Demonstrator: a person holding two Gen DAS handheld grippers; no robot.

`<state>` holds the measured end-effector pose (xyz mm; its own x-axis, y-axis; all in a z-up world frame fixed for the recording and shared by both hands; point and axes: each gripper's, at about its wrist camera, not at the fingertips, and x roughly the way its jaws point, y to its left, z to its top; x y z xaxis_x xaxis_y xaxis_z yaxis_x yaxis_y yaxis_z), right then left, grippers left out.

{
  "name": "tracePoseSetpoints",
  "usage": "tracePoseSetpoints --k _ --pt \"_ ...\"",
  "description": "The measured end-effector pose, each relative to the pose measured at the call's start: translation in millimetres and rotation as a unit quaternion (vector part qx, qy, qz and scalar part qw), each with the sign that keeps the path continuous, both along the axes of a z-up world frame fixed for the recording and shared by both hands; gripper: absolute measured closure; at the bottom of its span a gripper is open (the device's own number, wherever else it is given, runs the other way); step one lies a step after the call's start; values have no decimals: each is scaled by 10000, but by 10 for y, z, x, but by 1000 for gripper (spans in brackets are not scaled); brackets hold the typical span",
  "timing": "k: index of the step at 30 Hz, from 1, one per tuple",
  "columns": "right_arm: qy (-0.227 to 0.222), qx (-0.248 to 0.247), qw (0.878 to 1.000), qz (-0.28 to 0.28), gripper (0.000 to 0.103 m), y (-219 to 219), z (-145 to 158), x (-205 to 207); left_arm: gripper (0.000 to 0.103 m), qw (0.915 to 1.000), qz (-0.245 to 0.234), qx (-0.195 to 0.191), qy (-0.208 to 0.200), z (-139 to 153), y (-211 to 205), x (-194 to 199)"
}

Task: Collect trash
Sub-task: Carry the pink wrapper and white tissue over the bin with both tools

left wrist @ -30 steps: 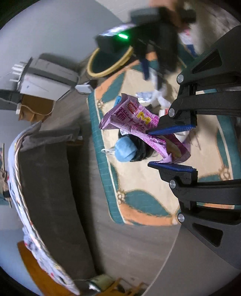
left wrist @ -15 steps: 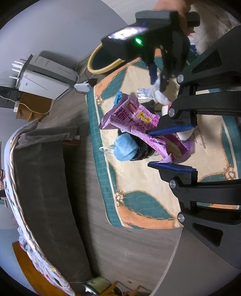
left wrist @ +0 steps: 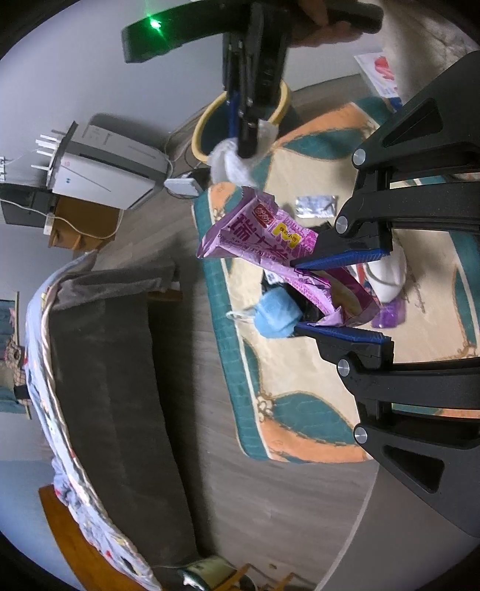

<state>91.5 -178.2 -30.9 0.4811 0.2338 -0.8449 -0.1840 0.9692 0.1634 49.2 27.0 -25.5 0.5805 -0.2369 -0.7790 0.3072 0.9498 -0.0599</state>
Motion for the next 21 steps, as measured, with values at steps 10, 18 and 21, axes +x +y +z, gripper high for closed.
tracePoseSetpoints --k 10,18,21 --pt "-338 62 9989 -327 77 -444 238 -8 73 9996 -212 2 -168 102 -405 65" --pt "-399 115 9974 -589 77 -874 271 -18 73 9988 -415 17 -245 117 -801 147" --pt "-448 55 9968 -663 77 -1017 288 -26 73 9986 -468 14 -262 105 -959 175"
